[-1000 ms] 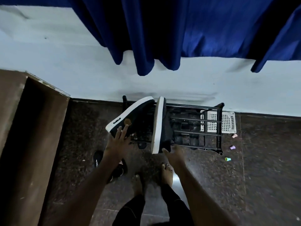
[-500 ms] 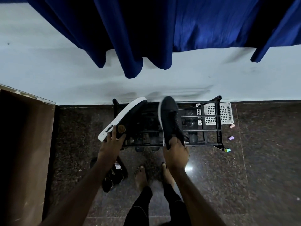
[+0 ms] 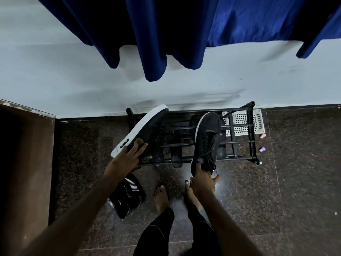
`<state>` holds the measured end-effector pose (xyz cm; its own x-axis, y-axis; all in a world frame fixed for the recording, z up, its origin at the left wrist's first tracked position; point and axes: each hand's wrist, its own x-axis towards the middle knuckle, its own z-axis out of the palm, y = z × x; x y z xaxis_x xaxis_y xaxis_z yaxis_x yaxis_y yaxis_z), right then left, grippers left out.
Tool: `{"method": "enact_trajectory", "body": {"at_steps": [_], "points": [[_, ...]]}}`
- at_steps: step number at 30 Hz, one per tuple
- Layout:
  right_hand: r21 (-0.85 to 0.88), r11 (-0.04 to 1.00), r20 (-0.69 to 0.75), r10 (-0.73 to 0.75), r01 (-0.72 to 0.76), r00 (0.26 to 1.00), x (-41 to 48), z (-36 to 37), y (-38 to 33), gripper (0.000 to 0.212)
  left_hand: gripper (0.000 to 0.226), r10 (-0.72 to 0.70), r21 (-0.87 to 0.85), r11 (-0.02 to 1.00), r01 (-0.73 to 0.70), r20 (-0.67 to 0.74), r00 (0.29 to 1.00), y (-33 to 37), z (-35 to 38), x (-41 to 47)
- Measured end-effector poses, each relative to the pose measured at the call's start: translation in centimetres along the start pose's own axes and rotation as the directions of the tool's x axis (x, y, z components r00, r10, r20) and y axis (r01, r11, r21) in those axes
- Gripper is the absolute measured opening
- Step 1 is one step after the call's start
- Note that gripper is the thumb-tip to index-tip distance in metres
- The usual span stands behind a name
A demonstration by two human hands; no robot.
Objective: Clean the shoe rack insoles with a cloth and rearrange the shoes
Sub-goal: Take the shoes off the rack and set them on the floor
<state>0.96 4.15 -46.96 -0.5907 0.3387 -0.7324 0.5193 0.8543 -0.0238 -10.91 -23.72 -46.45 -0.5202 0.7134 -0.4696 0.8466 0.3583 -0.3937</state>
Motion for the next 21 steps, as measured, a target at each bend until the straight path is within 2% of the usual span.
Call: {"method": "enact_trajectory", "body": {"at_steps": [2, 4, 8, 13, 15, 18, 19, 21], "points": [[0.019, 1.0, 0.029, 0.01, -0.01, 1.0, 0.4, -0.5, -0.2, 0.063, 0.03, 0.074, 0.031, 0.997, -0.074, 0.002, 0.997, -1.0, -0.3, 0.2], [-0.007, 1.0, -0.005, -0.021, 0.021, 1.0, 0.4, -0.9, -0.5, 0.06, 0.028, 0.103, 0.002, 0.995, -0.103, -0.004, 0.995, -2.4, -0.6, 0.3], [-0.007, 0.994, -0.14, -0.112, 0.112, 0.984, -0.8, -1.4, -1.9, 0.054, 0.021, -0.005, -0.086, 0.996, -0.006, -0.122, 0.993, -4.6, -0.9, -0.4], [0.063, 0.991, -0.058, -0.116, 0.119, 0.992, -1.6, -1.1, -4.2, 0.05, 0.029, -0.081, -0.237, 0.971, 0.043, -0.153, 0.985, -2.0, -2.4, -1.7], [0.131, 0.987, -0.015, -0.091, 0.092, 0.996, -1.8, -0.6, -4.5, 0.051, 0.029, -0.08, -0.277, 0.959, 0.065, -0.041, 0.996, 0.4, -3.3, -1.1], [0.181, 0.981, 0.013, -0.072, 0.069, 0.997, -2.1, 0.3, -4.2, 0.057, 0.039, -0.103, -0.434, 0.873, 0.224, 0.285, 0.953, 3.8, -5.6, 0.5], [0.156, 0.984, 0.011, -0.091, 0.088, 0.996, -2.2, 0.5, -4.1, 0.062, 0.047, -0.133, -0.489, 0.819, 0.301, 0.347, 0.928, 4.6, -6.3, 1.1], [0.116, 0.986, -0.001, -0.12, 0.12, 0.993, -2.2, 0.6, -3.9, 0.061, 0.057, -0.202, -0.622, 0.644, 0.447, 0.424, 0.883, 5.6, -7.1, 2.3]]}}
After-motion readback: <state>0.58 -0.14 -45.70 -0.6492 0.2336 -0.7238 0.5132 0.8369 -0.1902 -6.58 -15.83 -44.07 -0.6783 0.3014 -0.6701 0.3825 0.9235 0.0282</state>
